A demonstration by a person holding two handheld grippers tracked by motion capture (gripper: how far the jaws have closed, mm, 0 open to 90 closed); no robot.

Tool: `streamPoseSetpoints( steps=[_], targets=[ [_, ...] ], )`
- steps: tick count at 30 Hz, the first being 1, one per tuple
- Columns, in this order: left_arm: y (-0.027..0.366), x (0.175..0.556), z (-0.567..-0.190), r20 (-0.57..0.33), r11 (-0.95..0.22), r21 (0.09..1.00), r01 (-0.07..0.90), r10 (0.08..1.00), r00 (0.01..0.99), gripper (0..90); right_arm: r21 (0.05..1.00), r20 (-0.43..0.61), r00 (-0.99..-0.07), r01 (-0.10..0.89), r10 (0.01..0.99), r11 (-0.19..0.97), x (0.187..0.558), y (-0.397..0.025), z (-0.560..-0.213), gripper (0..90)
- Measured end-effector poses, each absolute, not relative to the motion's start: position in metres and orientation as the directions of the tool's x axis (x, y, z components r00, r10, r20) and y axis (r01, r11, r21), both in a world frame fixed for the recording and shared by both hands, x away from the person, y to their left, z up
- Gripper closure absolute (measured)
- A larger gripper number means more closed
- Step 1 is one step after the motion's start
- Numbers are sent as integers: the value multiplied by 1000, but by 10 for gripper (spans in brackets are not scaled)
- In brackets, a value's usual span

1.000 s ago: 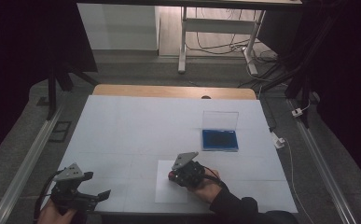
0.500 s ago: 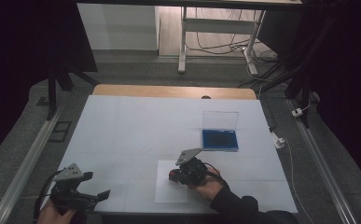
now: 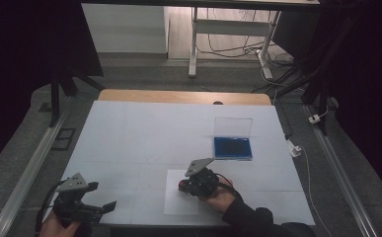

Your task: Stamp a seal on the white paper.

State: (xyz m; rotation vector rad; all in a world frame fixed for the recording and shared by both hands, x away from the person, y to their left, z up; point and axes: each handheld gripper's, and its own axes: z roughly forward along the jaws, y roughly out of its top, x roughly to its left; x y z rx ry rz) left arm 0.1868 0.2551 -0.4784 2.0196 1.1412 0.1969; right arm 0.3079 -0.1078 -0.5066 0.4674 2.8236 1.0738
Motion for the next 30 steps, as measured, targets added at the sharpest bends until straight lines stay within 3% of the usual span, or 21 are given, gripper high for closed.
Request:
streamPoseSetpoints(
  steps=[14, 30],
  targets=[
    [256, 186, -479, -236, -275, 701, 658, 782, 577, 31, 656, 12, -953, 236, 303, 717, 310, -107, -501, 801],
    [256, 186, -479, -238, -273, 700, 659, 781, 577, 32, 707, 76, -941, 284, 330, 648, 311, -117, -483, 801]
  ],
)
